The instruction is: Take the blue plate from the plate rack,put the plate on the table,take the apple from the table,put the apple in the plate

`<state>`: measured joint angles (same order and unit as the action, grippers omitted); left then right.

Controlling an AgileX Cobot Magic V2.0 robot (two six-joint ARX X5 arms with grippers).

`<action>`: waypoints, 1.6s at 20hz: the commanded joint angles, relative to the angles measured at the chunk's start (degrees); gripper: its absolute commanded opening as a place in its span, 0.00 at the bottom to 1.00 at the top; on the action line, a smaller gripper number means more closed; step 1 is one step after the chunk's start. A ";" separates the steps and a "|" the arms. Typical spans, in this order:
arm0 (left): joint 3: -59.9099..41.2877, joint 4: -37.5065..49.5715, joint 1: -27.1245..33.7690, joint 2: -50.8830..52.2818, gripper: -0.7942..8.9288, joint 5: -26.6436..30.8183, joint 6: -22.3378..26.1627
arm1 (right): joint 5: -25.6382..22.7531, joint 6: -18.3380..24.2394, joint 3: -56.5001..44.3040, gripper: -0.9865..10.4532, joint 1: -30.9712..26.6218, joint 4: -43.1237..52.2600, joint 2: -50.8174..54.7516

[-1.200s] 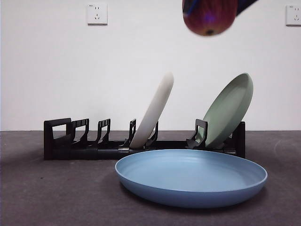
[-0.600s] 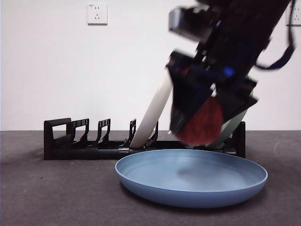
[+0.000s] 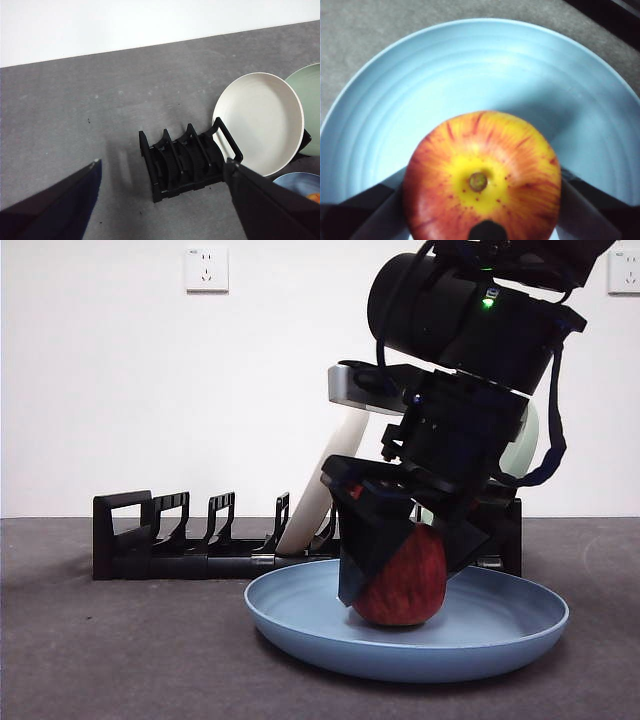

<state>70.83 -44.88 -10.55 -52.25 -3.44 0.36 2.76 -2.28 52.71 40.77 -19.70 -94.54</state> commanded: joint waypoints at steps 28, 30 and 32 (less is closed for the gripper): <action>-0.33 0.42 -10.45 -0.48 0.07 -19.21 0.66 | -7.67 -1.01 1.03 0.07 0.04 -8.13 46.45; -0.46 0.26 -12.15 -0.48 0.07 -14.45 1.25 | -7.63 -0.90 1.03 0.07 0.04 -8.96 46.42; -0.85 0.44 -14.03 -0.48 0.07 -11.43 1.22 | -7.56 -0.83 1.01 0.07 0.04 -9.68 46.42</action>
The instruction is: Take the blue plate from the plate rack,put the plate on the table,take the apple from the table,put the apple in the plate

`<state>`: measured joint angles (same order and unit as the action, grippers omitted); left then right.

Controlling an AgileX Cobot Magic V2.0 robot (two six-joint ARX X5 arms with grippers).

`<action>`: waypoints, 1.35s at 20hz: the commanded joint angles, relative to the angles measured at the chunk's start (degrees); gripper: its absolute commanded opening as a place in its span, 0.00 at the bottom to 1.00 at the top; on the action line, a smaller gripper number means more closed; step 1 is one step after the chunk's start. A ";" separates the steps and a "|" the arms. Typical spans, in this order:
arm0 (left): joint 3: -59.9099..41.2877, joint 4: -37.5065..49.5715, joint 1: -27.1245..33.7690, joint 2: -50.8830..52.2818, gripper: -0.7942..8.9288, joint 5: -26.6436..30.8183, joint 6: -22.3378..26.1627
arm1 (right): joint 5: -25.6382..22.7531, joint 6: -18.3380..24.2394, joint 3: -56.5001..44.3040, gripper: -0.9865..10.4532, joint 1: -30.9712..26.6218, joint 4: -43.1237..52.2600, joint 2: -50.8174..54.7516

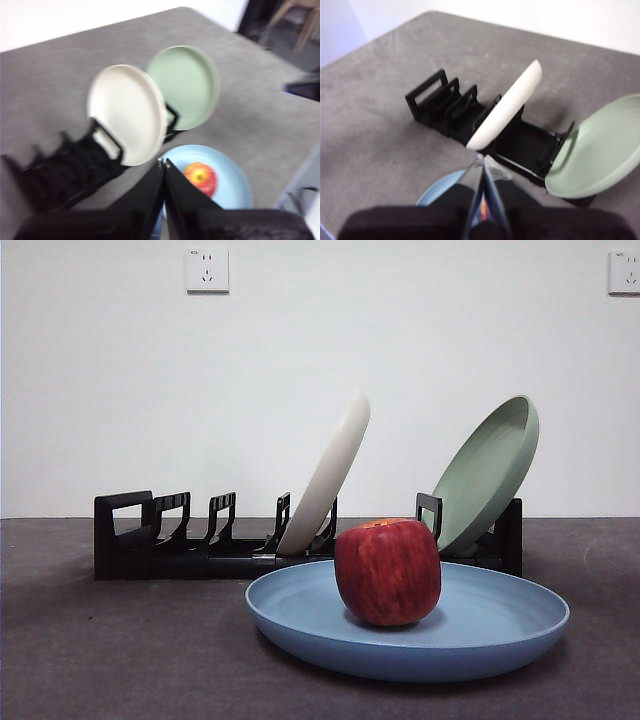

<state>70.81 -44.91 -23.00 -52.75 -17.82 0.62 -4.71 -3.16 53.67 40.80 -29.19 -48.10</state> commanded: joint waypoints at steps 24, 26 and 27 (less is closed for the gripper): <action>-31.50 18.64 -6.25 12.02 0.08 11.74 -3.48 | 3.06 -6.43 -19.54 0.08 0.09 12.17 0.61; -31.50 18.67 -6.25 12.02 0.08 11.74 -3.48 | 3.06 -6.43 -19.54 0.08 0.09 12.17 0.61; -31.50 18.67 -6.25 12.02 0.08 11.74 -3.45 | 3.06 -6.43 -19.54 0.08 0.09 12.17 0.61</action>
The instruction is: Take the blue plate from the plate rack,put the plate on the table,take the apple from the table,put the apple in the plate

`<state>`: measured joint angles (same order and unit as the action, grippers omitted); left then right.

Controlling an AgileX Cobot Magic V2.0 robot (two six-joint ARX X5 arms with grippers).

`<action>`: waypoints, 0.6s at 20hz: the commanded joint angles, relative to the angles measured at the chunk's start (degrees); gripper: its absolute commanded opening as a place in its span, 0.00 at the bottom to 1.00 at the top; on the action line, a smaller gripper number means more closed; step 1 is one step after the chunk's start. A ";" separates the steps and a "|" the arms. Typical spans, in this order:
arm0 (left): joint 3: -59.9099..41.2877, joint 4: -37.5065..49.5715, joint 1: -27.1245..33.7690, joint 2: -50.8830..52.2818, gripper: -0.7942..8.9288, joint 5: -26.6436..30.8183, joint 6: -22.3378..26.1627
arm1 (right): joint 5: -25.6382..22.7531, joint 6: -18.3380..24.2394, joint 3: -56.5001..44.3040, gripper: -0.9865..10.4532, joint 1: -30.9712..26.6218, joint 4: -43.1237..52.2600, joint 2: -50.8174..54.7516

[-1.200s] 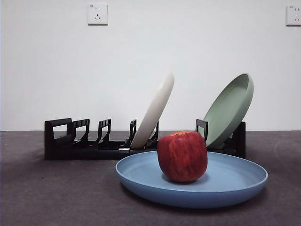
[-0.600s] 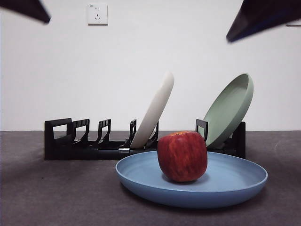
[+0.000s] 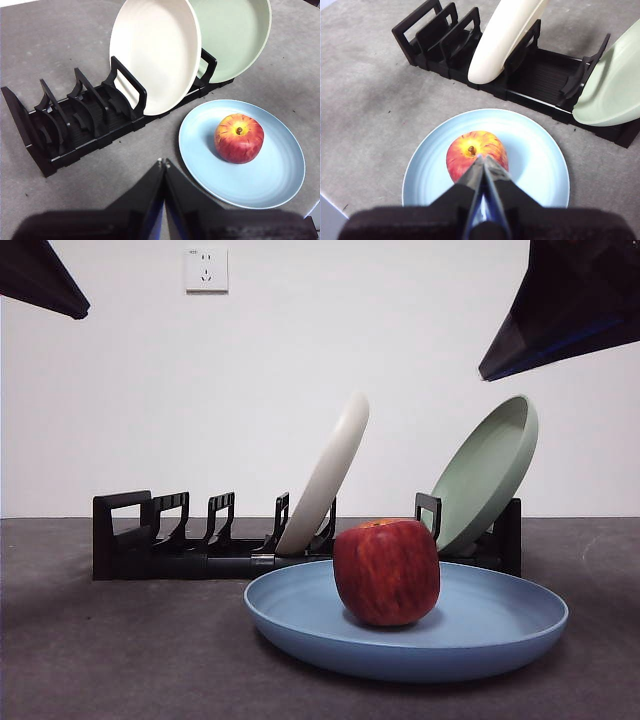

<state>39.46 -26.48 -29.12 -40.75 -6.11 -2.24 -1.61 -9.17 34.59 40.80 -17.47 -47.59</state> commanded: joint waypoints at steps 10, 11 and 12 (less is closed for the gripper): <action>-2.43 -0.52 6.14 11.85 0.08 0.39 5.49 | -0.20 -0.42 -0.46 0.08 0.09 0.44 0.11; -4.68 0.87 8.59 14.67 0.08 0.37 5.46 | -0.20 -0.44 -0.46 0.08 0.09 0.46 0.11; -7.58 2.95 11.10 17.57 0.08 0.37 5.46 | -0.20 -0.44 -0.46 0.08 0.09 0.46 0.11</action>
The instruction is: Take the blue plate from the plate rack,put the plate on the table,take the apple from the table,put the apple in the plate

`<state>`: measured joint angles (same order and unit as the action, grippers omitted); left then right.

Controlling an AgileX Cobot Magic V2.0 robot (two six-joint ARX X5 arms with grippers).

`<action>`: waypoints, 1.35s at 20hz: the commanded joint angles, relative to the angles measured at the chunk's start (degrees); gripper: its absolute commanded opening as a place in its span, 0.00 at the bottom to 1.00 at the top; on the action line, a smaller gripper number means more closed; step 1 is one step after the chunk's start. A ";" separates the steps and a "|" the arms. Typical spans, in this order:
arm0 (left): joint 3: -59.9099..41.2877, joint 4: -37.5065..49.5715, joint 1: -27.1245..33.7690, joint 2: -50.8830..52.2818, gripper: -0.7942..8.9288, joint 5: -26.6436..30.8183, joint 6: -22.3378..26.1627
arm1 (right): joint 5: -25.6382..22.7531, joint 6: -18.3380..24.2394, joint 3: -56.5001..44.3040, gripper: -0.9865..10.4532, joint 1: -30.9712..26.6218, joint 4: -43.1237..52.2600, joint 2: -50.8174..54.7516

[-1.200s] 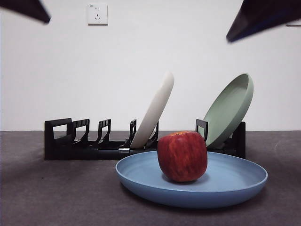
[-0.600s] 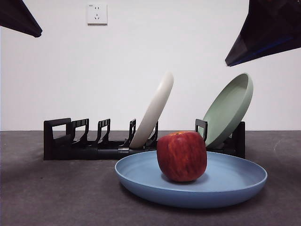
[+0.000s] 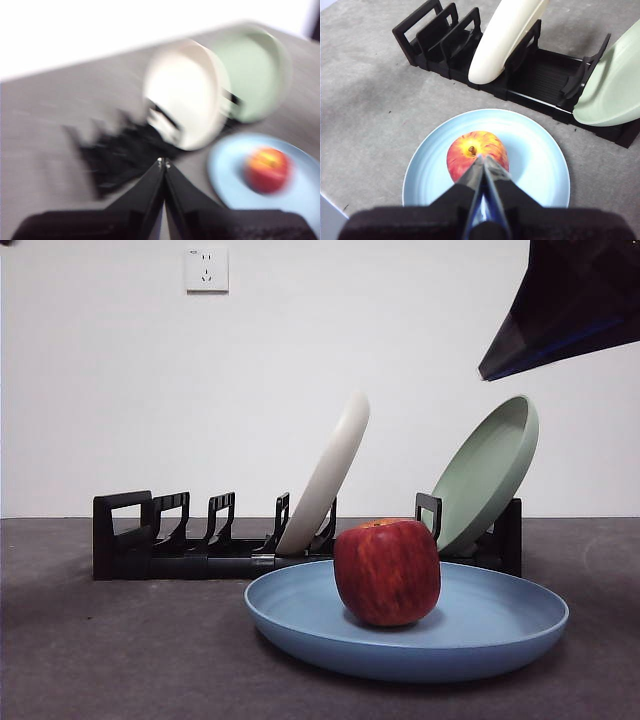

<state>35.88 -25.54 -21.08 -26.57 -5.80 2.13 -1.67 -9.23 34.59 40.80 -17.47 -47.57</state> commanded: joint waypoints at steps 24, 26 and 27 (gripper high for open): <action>-35.69 15.50 18.56 26.45 0.08 1.14 0.48 | -0.15 -0.35 -0.46 0.08 0.09 0.46 0.09; -35.69 15.50 18.56 26.45 0.08 1.09 0.48 | -0.15 -0.35 -0.46 0.08 0.09 0.44 0.09; -35.69 15.50 18.56 26.45 0.08 1.11 0.48 | -0.15 -0.35 -0.46 0.08 0.09 0.46 0.09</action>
<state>0.99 -10.26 -2.68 -0.27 -4.69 2.55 -1.67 -9.23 34.59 40.80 -17.47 -47.57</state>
